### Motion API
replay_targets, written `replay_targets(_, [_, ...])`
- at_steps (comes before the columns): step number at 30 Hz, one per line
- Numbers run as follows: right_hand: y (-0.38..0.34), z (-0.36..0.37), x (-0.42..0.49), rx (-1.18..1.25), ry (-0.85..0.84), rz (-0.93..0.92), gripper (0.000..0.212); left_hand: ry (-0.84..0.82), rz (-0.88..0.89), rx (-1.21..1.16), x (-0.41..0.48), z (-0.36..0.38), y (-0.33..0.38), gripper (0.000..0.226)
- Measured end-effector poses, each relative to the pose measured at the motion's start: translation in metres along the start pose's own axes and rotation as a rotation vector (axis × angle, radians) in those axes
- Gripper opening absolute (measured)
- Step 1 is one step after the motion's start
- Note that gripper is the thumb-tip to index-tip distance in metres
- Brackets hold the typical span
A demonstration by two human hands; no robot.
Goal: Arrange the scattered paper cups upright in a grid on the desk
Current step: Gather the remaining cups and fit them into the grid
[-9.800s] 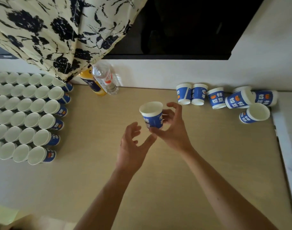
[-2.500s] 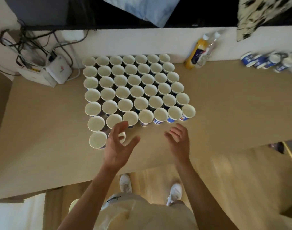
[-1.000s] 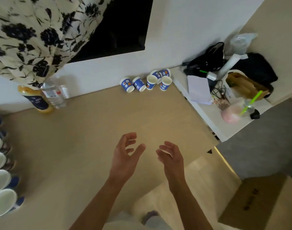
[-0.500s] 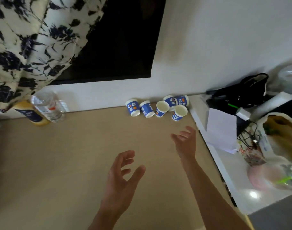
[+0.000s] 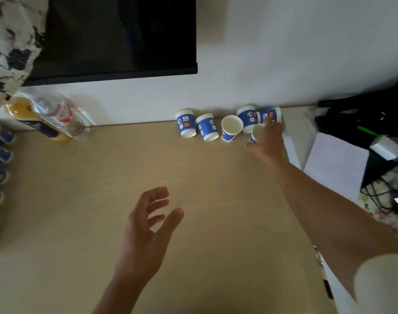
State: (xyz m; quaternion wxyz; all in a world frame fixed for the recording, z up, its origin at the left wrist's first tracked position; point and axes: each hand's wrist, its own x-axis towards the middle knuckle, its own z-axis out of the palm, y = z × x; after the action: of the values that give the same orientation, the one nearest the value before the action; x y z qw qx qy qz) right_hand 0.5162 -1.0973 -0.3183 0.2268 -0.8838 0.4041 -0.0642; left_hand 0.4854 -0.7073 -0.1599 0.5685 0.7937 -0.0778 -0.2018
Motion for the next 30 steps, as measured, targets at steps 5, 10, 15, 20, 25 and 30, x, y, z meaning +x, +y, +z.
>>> replay_targets(5, [0.004, -0.002, -0.001, 0.020, 0.021, -0.011, 0.090, -0.017, -0.009, 0.050, 0.002, 0.014, 0.006, 0.045])
replay_targets(10, [-0.010, -0.034, -0.038, 0.275, 0.017, -0.070, 0.090, -0.070, 0.026, 0.176, 0.014, 0.037, 0.010, 0.046])
replay_targets(15, [-0.046, -0.081, -0.098, 0.511, -0.272, -0.164, 0.091, -0.163, 0.142, 0.357, 0.044, 0.076, 0.015, 0.068])
replay_targets(20, [-0.062, -0.099, -0.130, 0.603, -0.427, -0.205, 0.093, -0.225, 0.245, 0.395, 0.075, 0.112, 0.021, 0.084])
replay_targets(25, [-0.069, -0.103, -0.130, 0.668, -0.476, -0.223, 0.097, -0.179, 0.284, 0.312, 0.083, 0.124, 0.014, 0.067])
replay_targets(30, [-0.054, -0.096, -0.078, 0.840, -0.622, -0.233, 0.097, -0.036, 0.164, 0.273, 0.082, 0.104, 0.017, 0.059])
